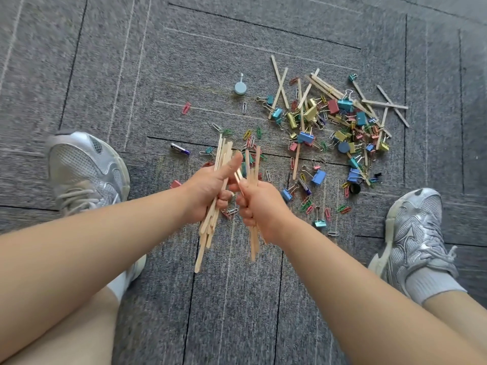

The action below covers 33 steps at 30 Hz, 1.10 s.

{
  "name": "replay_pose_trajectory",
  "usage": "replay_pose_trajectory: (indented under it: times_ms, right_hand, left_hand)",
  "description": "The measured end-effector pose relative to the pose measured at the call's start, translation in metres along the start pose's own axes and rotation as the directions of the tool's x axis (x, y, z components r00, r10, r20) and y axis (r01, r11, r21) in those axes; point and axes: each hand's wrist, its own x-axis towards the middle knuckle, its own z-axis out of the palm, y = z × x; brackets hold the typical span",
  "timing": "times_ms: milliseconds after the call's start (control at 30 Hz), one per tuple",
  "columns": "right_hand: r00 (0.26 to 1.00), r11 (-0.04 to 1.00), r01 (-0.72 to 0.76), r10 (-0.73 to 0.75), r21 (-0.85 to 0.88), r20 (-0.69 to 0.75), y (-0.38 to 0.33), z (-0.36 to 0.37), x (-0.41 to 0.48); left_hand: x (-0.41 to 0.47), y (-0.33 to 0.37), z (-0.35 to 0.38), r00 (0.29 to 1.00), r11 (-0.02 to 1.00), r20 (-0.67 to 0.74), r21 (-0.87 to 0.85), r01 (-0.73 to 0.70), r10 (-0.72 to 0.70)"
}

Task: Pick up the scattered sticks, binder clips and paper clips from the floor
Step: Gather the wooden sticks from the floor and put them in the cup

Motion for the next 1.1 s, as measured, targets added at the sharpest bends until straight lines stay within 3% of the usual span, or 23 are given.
replay_pose_trajectory:
  times_ms: [33, 100, 167, 233, 333, 400, 433, 533, 633, 733, 800, 900, 967, 1100]
  right_hand:
    - [0.999, 0.982, 0.014, -0.022, -0.189, -0.044, -0.002, 0.006, -0.001]
    - [0.991, 0.811, 0.048, -0.111, -0.583, -0.072, -0.006, 0.019, 0.000]
    - [0.988, 0.643, 0.082, -0.151, -0.762, -0.021, -0.009, 0.028, 0.001]
    - [0.992, 0.693, 0.110, -0.116, -0.712, 0.041, -0.009, 0.032, -0.002]
    - [0.991, 0.964, 0.010, 0.026, -0.267, 0.129, -0.009, 0.029, -0.005]
    - [0.985, 0.997, -0.082, 0.083, -0.015, 0.153, -0.013, 0.017, -0.003]
    - [0.987, 0.995, -0.099, 0.096, 0.018, 0.130, -0.016, 0.008, -0.001]
    - [0.993, 0.994, -0.113, 0.113, 0.012, 0.032, -0.028, -0.015, 0.005]
    - [0.992, 0.993, -0.117, 0.117, 0.014, -0.043, -0.038, -0.023, 0.010]
    - [0.994, 0.987, -0.080, 0.089, 0.137, -0.061, -0.047, -0.019, 0.010]
    - [0.994, 0.995, -0.054, 0.062, 0.088, -0.087, -0.053, -0.014, 0.007]
    - [0.979, 0.984, -0.069, 0.035, -0.164, -0.202, -0.058, -0.006, 0.006]
    - [0.978, 0.965, -0.112, 0.065, -0.239, -0.197, -0.060, -0.004, 0.008]
    - [0.994, 0.995, -0.029, 0.018, -0.099, -0.103, -0.054, -0.008, 0.012]
  left_hand:
    - [-0.001, -0.001, 0.000, 1.000, 0.999, -0.007, 0.035, 0.003, -0.002]
    - [-0.003, -0.003, -0.001, 0.998, 0.992, -0.062, 0.126, 0.009, -0.002]
    - [0.000, -0.005, -0.004, 0.987, 0.980, -0.161, 0.197, 0.021, 0.012]
    - [0.005, -0.005, -0.009, 0.960, 0.970, -0.274, 0.241, 0.018, 0.050]
    - [0.012, 0.000, -0.019, 0.906, 0.990, -0.422, 0.136, 0.023, 0.037]
    - [0.015, 0.004, -0.029, 0.891, 0.999, -0.454, 0.024, 0.038, -0.023]
    - [0.016, 0.006, -0.035, 0.890, 0.999, -0.453, -0.026, 0.044, -0.051]
    - [0.016, 0.010, -0.045, 0.893, 0.992, -0.438, -0.117, 0.053, -0.099]
    - [0.014, 0.009, -0.041, 0.882, 0.993, -0.457, -0.030, 0.114, -0.115]
    - [0.012, 0.007, -0.030, 0.895, 0.984, -0.424, 0.040, 0.174, -0.141]
    - [0.011, 0.006, -0.023, 0.915, 0.977, -0.365, 0.049, 0.207, -0.175]
    - [0.008, 0.008, -0.014, 0.948, 0.979, -0.244, -0.057, 0.198, -0.206]
    - [0.006, 0.010, -0.011, 0.966, 0.975, -0.151, -0.094, 0.200, -0.212]
    - [0.000, 0.011, -0.005, 0.978, 0.977, 0.001, -0.049, 0.209, -0.209]
